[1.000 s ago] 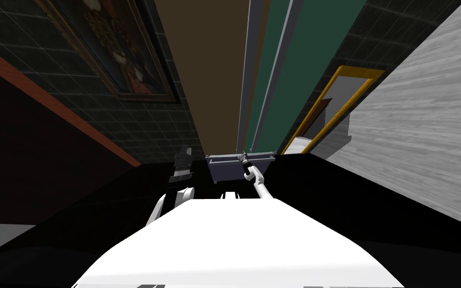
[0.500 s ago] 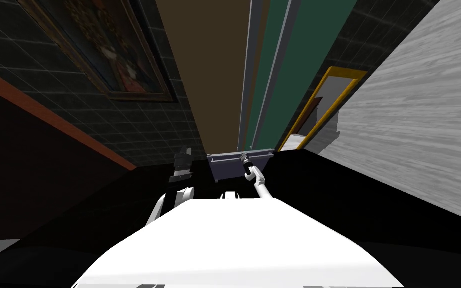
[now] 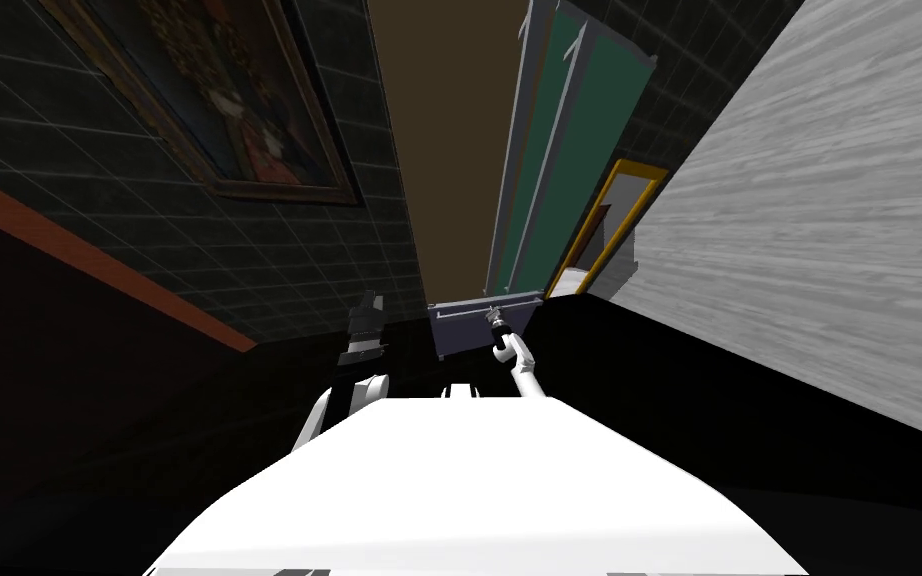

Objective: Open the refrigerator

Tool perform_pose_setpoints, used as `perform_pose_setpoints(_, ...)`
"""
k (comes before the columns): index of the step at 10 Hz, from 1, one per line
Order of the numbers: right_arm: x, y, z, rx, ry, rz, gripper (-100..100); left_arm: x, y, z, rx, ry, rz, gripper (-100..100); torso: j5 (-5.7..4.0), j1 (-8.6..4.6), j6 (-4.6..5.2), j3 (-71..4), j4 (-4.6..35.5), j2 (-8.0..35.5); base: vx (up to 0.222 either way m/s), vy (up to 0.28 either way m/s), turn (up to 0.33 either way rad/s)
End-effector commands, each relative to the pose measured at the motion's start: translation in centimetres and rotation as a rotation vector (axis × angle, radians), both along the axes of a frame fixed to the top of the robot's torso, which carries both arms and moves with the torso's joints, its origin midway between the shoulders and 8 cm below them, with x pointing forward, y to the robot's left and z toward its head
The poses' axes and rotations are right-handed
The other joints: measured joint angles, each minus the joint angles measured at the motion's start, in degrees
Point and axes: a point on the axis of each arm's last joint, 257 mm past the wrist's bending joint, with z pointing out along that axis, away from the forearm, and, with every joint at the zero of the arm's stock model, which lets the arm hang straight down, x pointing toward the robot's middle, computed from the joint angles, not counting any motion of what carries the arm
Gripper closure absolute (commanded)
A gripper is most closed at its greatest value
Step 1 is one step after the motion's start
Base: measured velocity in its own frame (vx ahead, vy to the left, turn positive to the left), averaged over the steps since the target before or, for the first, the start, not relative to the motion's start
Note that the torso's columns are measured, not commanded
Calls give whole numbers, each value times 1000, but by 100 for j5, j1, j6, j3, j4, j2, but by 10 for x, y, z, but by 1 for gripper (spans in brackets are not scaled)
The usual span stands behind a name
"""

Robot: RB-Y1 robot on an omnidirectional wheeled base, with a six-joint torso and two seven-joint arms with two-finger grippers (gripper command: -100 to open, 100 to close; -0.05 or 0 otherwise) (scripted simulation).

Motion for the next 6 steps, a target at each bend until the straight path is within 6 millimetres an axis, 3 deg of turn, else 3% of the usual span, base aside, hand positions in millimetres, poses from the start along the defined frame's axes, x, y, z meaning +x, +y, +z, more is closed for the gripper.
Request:
perform_pose_setpoints(1, -6, -24, 0, -3, 2, -59, 100, 0, 0, 0, 0, 0, 0, 0, 3, 15, -1, -6, -3, -9, -147, 249, -186)
perform_pose_setpoints(2, -5, -17, 1, -1, 1, -44, 100, 0, 0, 0, 0, 0, 0, 0, 6, 23, -2, 1, 0, 4, -77, 111, -40)
perform_pose_setpoints(3, -3, -29, 3, -43, -1, -47, -100, 0, 0, 0, 0, 0, 0, 0, -3, -16, -3, -6, -2, -12, -4, 3, 47)
perform_pose_setpoints(6, 0, -39, 7, -94, -6, -37, -100, 0, 0, 0, 1, 0, 0, 0, -3, -6, 0, -6, -3, -8, 45, -78, 56)
